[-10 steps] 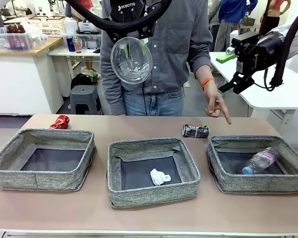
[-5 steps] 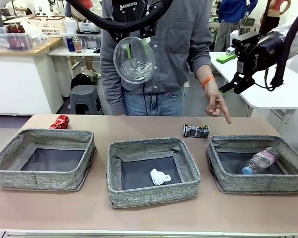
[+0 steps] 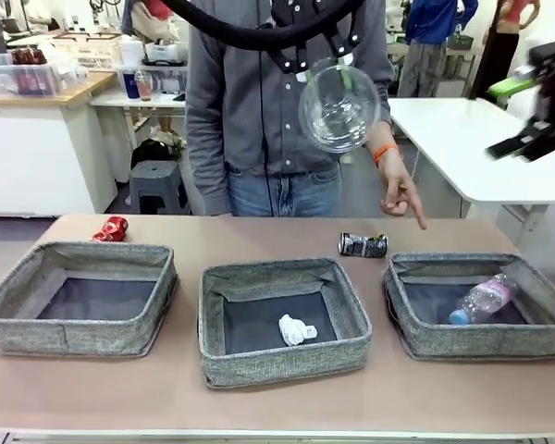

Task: Sort the waste into the appropriate baskets.
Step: Place the picked waste into the Fabric basket indicated by the person.

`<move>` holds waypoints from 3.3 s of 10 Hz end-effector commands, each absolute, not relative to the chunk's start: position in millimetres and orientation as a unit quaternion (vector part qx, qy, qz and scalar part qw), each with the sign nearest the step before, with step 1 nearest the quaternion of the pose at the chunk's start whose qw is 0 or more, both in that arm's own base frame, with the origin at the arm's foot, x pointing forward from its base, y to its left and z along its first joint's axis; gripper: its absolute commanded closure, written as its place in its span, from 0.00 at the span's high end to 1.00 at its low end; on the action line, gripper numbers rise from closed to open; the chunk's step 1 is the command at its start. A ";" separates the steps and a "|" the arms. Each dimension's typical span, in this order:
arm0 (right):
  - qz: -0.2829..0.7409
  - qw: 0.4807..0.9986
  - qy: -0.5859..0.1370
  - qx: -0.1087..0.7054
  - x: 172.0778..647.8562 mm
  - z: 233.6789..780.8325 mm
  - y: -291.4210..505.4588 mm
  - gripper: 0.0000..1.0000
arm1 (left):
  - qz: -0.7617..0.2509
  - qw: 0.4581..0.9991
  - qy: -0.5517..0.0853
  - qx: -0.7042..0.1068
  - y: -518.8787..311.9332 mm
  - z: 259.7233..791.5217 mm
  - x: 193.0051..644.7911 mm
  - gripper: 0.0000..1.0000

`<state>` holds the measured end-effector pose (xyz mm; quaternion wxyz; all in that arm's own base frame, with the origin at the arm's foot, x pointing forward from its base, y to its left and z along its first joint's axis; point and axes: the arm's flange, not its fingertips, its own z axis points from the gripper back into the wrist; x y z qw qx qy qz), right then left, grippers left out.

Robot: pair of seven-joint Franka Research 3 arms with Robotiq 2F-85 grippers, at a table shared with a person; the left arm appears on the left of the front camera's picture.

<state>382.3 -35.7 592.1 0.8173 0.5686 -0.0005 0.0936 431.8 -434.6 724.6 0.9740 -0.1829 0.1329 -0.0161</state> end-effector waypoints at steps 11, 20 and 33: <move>-0.099 0.690 -0.297 0.653 164.8 459.1 -208.4 1.00 | 0.050 0.986 0.047 -0.152 -694.4 615.8 498.1 0.35; -0.095 0.739 -0.213 0.632 190.2 486.0 -194.4 1.00 | 0.047 0.977 0.049 -0.203 -653.8 512.1 440.0 0.35; -0.095 0.739 -0.213 0.632 190.2 486.0 -194.4 1.00 | 0.030 0.973 0.006 -0.227 -653.8 507.0 428.9 1.00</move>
